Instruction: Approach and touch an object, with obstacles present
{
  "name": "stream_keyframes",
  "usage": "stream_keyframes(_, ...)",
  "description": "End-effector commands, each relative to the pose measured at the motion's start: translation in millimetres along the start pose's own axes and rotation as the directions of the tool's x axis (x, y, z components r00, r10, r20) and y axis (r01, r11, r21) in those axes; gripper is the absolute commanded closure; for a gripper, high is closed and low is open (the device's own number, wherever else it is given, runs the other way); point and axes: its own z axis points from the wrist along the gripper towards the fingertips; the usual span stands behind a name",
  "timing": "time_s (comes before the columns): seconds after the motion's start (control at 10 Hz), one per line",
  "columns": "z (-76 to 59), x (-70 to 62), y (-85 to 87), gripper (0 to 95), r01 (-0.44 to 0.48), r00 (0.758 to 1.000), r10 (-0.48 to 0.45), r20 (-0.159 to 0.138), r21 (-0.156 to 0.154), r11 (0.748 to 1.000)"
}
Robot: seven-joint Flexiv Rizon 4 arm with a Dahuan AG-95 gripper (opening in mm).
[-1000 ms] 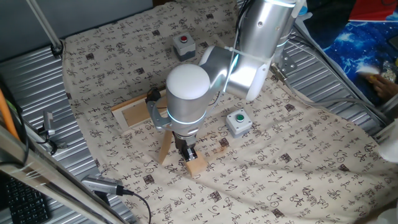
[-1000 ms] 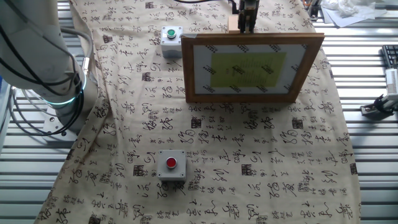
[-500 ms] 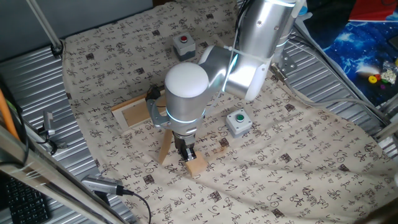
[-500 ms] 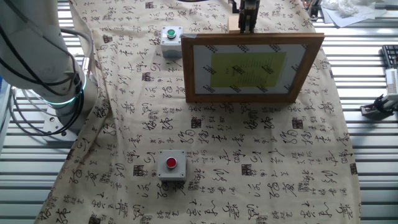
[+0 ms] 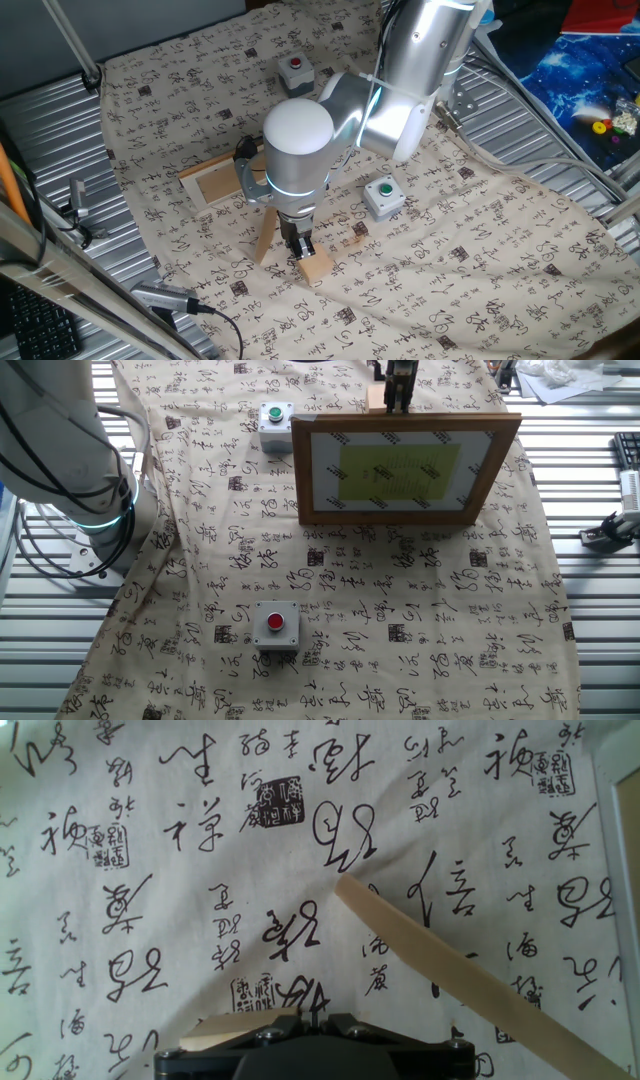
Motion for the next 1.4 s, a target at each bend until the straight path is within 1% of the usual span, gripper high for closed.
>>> stream_keyframes(0.1, 0.0, -0.2, -0.2, 95.0, 0.026, 1.0, -0.026, 0.001, 0.028, 0.999)
stream_keyframes(0.2, -0.1, -0.2, -0.3, 95.0, 0.039, 0.999, -0.04, 0.002, 0.047, 0.998)
stream_keyframes(0.6, -1.6, -0.3, -2.4, 95.0, 0.046, 0.999, -0.047, 0.004, 0.062, 0.997)
stream_keyframes(0.8, -4.9, -1.0, -7.9, 95.0, 0.051, 0.999, -0.051, 0.003, 0.061, 0.997)
stream_keyframes(1.0, -8.3, -4.8, -15.4, 95.0, 0.061, 0.998, -0.061, 0.002, 0.059, 0.996)
stream_keyframes(1.2, -14.5, -10.6, -17.2, 95.0, 0.063, 0.998, -0.064, 0.003, 0.057, 0.996)
stream_keyframes(1.4, -14.8, -11.2, -16.9, 95.0, 0.061, 0.998, -0.062, 0.008, 0.055, 0.997)
